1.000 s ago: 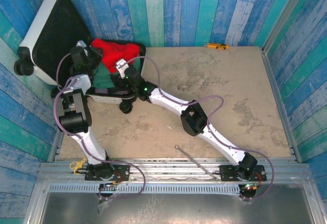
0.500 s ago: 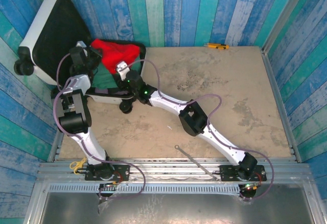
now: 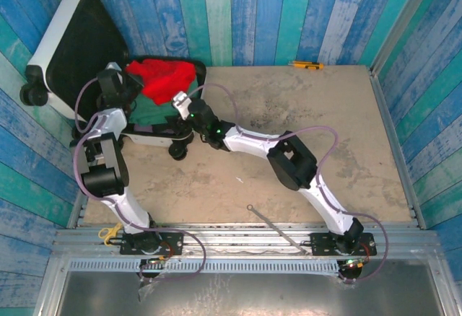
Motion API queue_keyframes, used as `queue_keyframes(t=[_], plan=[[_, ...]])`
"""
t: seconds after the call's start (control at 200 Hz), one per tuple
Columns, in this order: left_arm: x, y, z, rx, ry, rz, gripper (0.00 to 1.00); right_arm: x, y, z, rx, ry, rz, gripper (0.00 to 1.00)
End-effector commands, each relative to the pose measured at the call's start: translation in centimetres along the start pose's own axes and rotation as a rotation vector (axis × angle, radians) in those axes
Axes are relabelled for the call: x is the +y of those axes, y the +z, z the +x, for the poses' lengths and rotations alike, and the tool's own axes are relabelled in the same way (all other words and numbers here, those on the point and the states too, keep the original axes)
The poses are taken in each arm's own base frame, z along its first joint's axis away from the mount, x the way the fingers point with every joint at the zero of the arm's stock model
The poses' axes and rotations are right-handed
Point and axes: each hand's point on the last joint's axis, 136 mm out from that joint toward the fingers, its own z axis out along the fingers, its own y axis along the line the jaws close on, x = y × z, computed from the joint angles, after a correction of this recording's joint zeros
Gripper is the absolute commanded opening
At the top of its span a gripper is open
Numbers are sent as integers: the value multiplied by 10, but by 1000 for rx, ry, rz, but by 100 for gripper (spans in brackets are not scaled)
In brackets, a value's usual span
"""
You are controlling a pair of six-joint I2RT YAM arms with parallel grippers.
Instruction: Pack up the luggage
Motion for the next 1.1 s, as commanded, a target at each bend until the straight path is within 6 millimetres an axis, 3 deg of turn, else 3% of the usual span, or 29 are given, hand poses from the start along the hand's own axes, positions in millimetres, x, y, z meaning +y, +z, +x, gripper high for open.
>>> queue_keyframes(t=[0.0, 0.03, 0.11, 0.13, 0.155, 0.261, 0.341, 0.486, 0.556, 0.681, 0.762, 0.837, 0.897, 1.092], plan=[[8, -15, -26, -57, 57, -63, 45, 7, -34, -33, -43, 18, -43, 93], [11, -15, -31, -68, 56, -65, 64, 6, -44, -37, -44, 21, -47, 93], [9, -17, -44, -102, 71, -47, 86, 3, -74, -45, -39, 28, -51, 94], [10, -18, -48, -112, 71, -53, 99, 3, -82, -45, -35, 28, -51, 94], [10, -20, -53, -128, 70, -61, 94, 2, -93, -46, -29, 30, -51, 94], [5, -30, -69, -176, 90, -53, 94, -9, -139, -43, 14, 33, -13, 96], [3, -42, -65, -178, 73, -62, 94, -19, -177, -36, 68, 23, 23, 96], [17, -74, -31, -145, -15, -91, 94, -39, -237, -17, 120, 30, 104, 96], [13, -97, -13, -155, -27, -82, 94, -44, -262, -8, 134, 52, 124, 96], [-21, -136, 19, -167, 61, -2, 95, -54, -299, 6, 142, 82, 168, 96], [-42, -149, 47, -131, 132, 63, 98, -61, -316, 9, 130, 87, 201, 96], [-53, -150, 70, -68, 162, 100, 100, -67, -329, 8, 119, 87, 221, 96], [-56, -143, 83, 2, 161, 106, 96, -70, -337, 7, 113, 83, 232, 96], [-28, -104, 110, 192, 86, -25, 87, -75, -354, 12, 124, 85, 253, 96]])
